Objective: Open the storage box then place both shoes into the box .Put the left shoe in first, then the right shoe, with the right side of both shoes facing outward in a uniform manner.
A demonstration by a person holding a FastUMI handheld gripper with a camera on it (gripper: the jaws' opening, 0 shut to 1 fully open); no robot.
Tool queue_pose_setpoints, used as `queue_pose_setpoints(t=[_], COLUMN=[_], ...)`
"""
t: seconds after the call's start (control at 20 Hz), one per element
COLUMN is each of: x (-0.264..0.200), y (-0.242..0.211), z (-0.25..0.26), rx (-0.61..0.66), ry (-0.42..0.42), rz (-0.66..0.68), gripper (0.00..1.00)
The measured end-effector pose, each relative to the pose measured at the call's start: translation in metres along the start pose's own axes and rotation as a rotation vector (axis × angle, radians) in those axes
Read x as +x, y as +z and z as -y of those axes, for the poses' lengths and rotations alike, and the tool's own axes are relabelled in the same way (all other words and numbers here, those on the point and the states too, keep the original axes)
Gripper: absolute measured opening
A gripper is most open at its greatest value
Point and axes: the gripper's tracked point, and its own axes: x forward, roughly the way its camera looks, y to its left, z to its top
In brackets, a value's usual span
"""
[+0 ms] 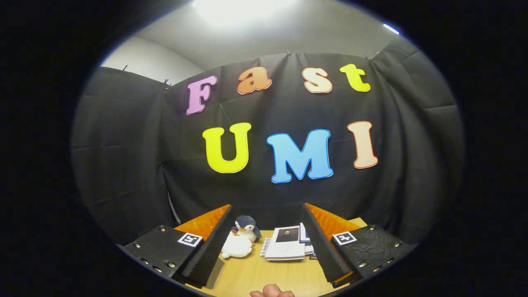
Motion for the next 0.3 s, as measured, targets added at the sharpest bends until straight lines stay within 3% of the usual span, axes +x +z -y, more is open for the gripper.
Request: queue_pose_setpoints(t=[0.3], x=[-0.0017], y=[0.0037], z=[0.0098], rx=[-0.009], ry=[-0.018], rz=[0.015], gripper=[0.99])
